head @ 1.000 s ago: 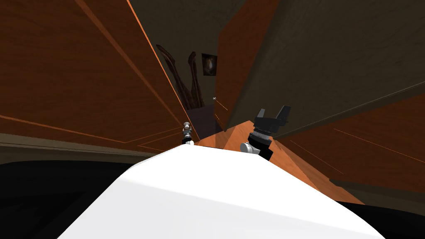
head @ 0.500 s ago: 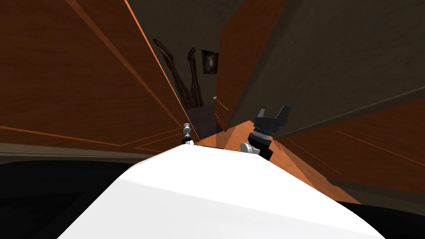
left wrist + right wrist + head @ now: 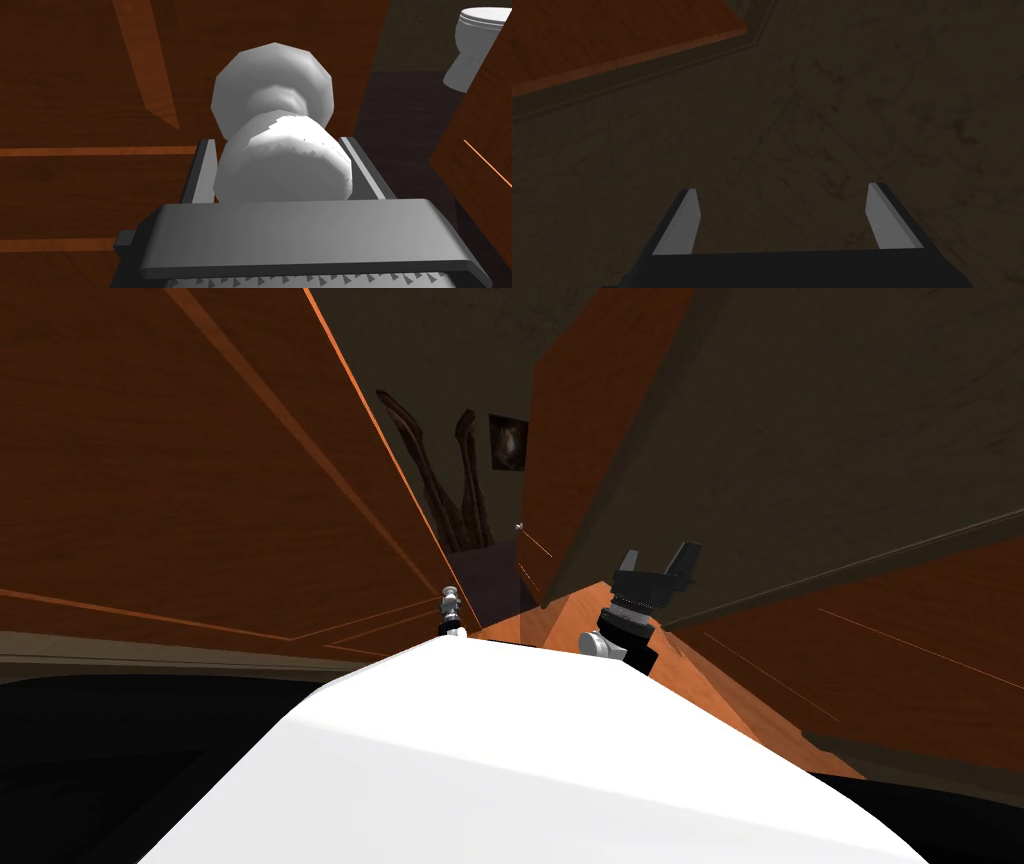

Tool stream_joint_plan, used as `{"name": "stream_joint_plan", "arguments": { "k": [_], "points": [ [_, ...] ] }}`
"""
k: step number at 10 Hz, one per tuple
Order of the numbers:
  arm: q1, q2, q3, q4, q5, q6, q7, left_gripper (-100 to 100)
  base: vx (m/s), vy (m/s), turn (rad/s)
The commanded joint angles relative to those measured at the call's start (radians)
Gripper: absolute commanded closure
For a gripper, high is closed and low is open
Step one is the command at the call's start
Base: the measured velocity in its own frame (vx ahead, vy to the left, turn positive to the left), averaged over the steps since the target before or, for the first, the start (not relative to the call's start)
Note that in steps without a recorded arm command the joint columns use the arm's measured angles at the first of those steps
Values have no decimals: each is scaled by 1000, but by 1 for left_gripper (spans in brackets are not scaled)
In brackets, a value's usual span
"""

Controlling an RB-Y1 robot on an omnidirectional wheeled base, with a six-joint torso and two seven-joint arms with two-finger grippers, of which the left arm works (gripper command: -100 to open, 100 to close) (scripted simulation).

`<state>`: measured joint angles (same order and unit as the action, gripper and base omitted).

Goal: Push the door open

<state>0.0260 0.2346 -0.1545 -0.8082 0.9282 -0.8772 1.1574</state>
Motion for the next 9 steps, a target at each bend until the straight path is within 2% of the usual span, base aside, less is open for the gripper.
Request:
{"name": "stream_joint_plan", "arguments": {
  "k": [1, 4, 9],
  "points": [
    [-5, 2, 18, -8, -3, -5, -3, 100, 202, 24, 64],
    [-4, -7, 50, -6, -9, -4, -7, 100, 194, 48, 67],
    [-1, -27, 120, -3, -24, -3, -15, 100, 208, 39, 95]
  ]
}}
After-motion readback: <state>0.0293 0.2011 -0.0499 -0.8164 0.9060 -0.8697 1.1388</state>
